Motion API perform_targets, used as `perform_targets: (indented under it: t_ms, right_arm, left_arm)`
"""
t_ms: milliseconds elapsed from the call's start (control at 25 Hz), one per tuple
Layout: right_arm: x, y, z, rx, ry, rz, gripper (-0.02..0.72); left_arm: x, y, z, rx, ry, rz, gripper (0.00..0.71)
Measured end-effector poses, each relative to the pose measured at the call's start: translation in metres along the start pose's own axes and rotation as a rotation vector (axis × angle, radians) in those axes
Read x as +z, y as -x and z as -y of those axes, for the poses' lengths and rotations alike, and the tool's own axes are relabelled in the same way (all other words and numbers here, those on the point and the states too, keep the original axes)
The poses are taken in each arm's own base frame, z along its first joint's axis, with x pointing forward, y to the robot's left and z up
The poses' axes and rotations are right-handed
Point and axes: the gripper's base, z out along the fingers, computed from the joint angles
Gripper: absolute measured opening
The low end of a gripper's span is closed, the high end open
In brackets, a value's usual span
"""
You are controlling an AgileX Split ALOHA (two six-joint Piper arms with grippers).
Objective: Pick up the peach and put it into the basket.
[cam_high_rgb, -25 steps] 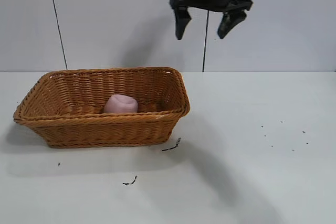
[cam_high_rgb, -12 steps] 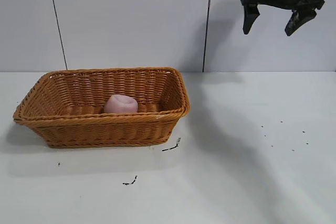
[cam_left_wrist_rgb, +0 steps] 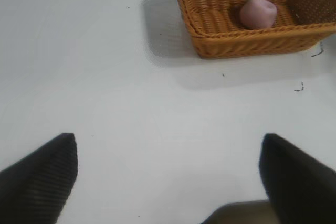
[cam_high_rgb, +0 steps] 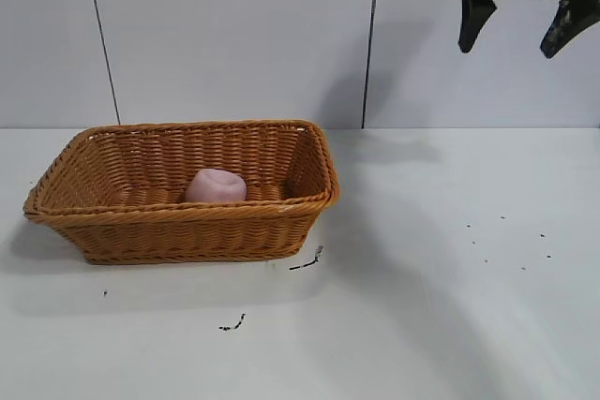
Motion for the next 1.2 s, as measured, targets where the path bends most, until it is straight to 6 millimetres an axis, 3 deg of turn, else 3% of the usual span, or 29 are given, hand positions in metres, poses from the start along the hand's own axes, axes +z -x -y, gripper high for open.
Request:
perform_targets:
  t_ms: [280,440,640,800,1000,1200]
  right_arm:
    - [-0.034,-0.114,-0.007,-0.015,0.0,-0.075,0.689]
    - [-0.034,-0.185,-0.01,-0.013,0.001,-0.096,0.689]
    - [-0.029,-0.258,-0.013,-0.015,-0.01,0.054,0.689]
    - [-0.04,-0.299,-0.015,-0.026,-0.025,0.254,0.689]
    - [-0.068,-0.33,-0.018,-0.042,-0.039,0.538,0.689]
    - [-0.081,-0.359,-0.02,-0.053,-0.049,0.739,0.689]
  left_arm:
    - [0.0,0.0,0.0,0.0,0.0,0.0,0.692]
    - [0.0,0.0,0.0,0.0,0.0,0.0,0.692]
    - [0.0,0.0,0.0,0.0,0.0,0.0,0.692]
    - [0.0,0.0,0.0,0.0,0.0,0.0,0.692]
    - [0.0,0.0,0.0,0.0,0.0,0.0,0.692]
    - [0.0,0.0,0.0,0.0,0.0,0.0,0.692]
